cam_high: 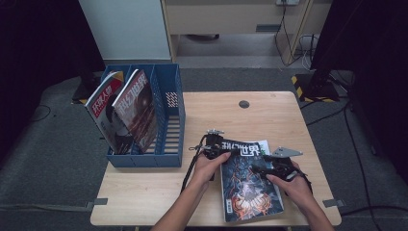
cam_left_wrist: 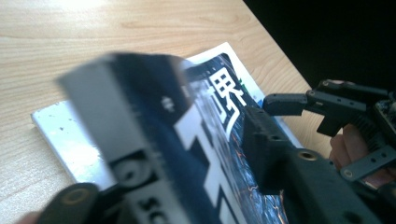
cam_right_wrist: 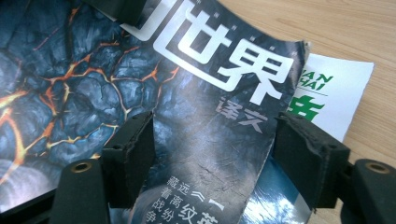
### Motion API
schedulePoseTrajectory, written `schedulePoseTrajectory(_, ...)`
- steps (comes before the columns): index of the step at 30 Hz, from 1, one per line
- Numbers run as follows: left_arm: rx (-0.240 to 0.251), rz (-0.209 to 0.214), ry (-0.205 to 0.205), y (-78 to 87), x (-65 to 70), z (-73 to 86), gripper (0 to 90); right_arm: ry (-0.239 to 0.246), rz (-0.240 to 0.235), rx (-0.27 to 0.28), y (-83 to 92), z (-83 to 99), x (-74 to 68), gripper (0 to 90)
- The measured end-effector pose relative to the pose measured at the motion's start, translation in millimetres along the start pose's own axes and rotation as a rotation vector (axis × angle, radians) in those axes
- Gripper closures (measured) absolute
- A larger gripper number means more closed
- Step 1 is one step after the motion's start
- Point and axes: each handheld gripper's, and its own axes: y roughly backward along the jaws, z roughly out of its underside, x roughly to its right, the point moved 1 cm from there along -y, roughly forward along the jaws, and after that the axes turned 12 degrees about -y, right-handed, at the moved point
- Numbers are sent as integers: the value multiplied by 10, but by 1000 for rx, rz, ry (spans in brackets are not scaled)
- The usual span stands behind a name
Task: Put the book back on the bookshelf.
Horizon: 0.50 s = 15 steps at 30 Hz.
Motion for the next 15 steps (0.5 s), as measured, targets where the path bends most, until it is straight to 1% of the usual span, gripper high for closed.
schedulePoseTrajectory(2,24,4,4,23,13,-18,716,-1,-10,3,26,-15,10,280)
schedulePoseTrajectory(4,40,8,-12,48,49,-48,746,-13,-16,21,68,-32,24,271)
schedulePoseTrajectory(8,35,7,-48,82,101,-108,760,-24,-2,33,111,-34,81,260)
schedulePoseTrajectory(11,35,-6,-77,118,138,-162,765,-40,14,38,123,-39,122,247)
schedulePoseTrajectory(15,41,-13,-101,184,159,-217,772,-58,32,55,145,-46,163,232)
